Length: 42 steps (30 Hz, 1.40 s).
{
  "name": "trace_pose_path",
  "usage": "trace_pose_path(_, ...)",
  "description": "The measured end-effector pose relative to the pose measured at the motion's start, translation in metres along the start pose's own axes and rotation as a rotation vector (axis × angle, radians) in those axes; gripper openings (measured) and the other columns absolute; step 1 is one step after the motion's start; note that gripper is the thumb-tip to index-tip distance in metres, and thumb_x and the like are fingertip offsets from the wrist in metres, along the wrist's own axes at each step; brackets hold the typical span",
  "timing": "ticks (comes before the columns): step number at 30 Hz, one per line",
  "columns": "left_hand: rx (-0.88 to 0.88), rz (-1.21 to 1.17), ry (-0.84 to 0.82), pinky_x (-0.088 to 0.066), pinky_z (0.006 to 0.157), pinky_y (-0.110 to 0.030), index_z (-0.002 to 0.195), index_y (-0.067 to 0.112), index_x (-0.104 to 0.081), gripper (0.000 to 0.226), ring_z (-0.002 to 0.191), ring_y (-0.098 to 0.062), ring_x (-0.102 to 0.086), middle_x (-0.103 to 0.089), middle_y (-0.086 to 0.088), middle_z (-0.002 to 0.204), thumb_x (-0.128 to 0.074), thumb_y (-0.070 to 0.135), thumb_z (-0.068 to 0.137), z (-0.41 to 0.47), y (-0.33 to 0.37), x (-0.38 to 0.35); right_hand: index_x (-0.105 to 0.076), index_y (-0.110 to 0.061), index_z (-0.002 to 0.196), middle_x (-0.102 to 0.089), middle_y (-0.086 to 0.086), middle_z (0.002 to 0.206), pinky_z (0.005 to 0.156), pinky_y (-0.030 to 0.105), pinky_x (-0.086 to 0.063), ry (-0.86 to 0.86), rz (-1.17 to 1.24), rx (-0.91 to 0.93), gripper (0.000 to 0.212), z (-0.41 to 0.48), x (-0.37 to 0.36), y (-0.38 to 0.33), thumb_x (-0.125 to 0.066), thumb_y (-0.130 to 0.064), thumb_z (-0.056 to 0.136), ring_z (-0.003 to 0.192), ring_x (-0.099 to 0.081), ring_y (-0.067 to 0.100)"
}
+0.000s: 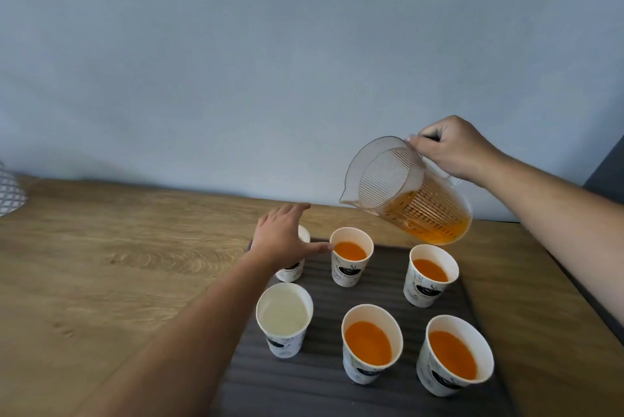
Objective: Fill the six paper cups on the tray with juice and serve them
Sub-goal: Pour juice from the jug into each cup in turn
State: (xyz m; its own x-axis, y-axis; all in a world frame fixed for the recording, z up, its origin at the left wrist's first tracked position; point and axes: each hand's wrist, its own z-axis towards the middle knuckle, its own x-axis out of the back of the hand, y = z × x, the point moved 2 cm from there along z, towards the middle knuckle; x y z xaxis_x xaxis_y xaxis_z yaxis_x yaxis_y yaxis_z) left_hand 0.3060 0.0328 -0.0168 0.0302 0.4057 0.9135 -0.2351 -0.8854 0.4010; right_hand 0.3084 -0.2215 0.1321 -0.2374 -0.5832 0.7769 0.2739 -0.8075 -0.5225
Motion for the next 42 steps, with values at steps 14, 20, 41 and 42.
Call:
trace_pose_path(14,0.094,-0.158,-0.021,-0.038,0.105,-0.042,0.135,0.029,-0.043,0.09,0.128,-0.017,-0.045,-0.051,0.007,0.136,-0.073,0.067,0.06,-0.01,-0.06,-0.011,-0.039,-0.012,0.045,-0.028,0.001,0.044,0.053,0.029,-0.031,-0.138,-0.039,0.092,0.053,0.025,-0.061,-0.038,-0.058,-0.029,0.091,0.041,-0.027,0.012)
trace_pose_path(20,0.097,-0.217,0.011,-0.042,0.101,-0.042,0.129,0.033,-0.048,0.084,0.123,-0.015,-0.048,-0.055,0.012,0.131,-0.072,0.069,0.057,-0.008,-0.066,-0.015,-0.045,-0.007,0.047,-0.035,0.005,0.045,0.053,0.031,-0.031,-0.18,-0.103,0.118,0.052,0.033,-0.077,-0.037,-0.059,-0.033,0.09,0.044,-0.032,0.016)
trace_pose_path(41,0.127,-0.266,0.025,-0.04,0.101,-0.044,0.128,0.039,-0.048,0.074,0.122,-0.015,-0.049,-0.057,0.013,0.128,-0.074,0.063,0.062,-0.015,-0.062,-0.013,-0.04,-0.016,0.042,-0.036,0.0,0.042,0.053,0.03,-0.031,-0.213,-0.22,0.187,0.053,0.033,-0.09,-0.042,-0.061,-0.033,0.088,0.045,-0.034,0.017)
trace_pose_path(42,0.13,-0.264,0.022,-0.04,0.101,-0.044,0.129,0.039,-0.047,0.075,0.122,-0.015,-0.048,-0.057,0.012,0.129,-0.074,0.063,0.063,-0.016,-0.062,-0.012,-0.04,-0.016,0.042,-0.036,0.0,0.042,0.053,0.03,-0.031,-0.215,-0.224,0.188,0.053,0.033,-0.09,-0.043,-0.061,-0.032,0.089,0.045,-0.034,0.017)
